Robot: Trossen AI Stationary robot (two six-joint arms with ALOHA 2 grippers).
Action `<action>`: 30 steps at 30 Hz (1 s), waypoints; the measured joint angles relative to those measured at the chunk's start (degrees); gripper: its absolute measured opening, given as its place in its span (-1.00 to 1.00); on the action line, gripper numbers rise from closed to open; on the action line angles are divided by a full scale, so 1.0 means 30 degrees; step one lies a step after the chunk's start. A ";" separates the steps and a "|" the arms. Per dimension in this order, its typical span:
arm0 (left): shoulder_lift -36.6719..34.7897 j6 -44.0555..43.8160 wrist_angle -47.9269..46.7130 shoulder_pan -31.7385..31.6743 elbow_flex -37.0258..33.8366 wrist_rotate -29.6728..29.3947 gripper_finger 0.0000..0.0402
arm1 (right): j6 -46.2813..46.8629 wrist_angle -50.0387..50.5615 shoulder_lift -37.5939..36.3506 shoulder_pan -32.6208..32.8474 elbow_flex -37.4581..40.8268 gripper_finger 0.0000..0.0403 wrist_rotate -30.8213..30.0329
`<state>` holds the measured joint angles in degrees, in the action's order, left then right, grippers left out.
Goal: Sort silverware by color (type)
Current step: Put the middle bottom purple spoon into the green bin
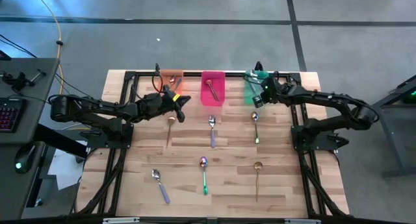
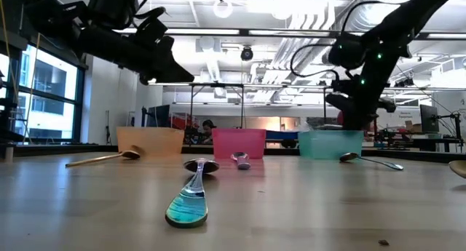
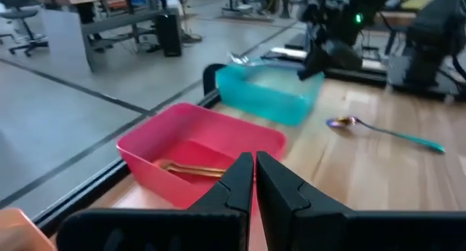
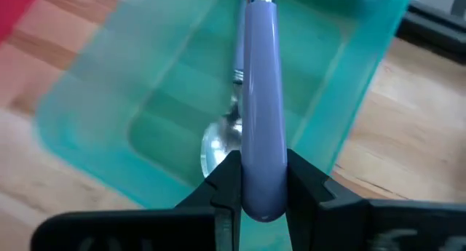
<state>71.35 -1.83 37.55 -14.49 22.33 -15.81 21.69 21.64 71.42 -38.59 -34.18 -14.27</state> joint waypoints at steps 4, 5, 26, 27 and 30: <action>0.0000 -0.0385 0.0320 -0.0494 0.0000 0.0019 -0.96 | -0.0426 -0.0053 0.0531 -0.0723 0.0105 -0.77 0.0812; 0.0000 -0.0385 0.0354 -0.0589 0.0000 0.0022 -0.96 | -0.0504 -0.0046 0.0665 -0.0790 0.0105 -0.77 0.0939; 0.0000 -0.0188 -0.0722 -0.0875 0.0000 0.1429 -0.96 | -0.1240 0.1784 0.1427 -0.0571 -0.2361 -0.52 0.1112; 0.0000 -0.0173 -0.0815 -0.0830 0.0000 0.1685 -0.96 | -0.1423 0.1973 0.1427 -0.0389 -0.2688 -0.52 0.1110; 0.0000 0.0350 -0.1021 -0.0473 0.0000 0.1761 -0.96 | -0.2397 0.1280 0.1267 0.0462 -0.3239 -0.55 0.1044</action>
<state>71.35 -0.78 34.49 -15.91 22.33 -10.53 14.50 25.48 75.22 -37.20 -43.90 -11.14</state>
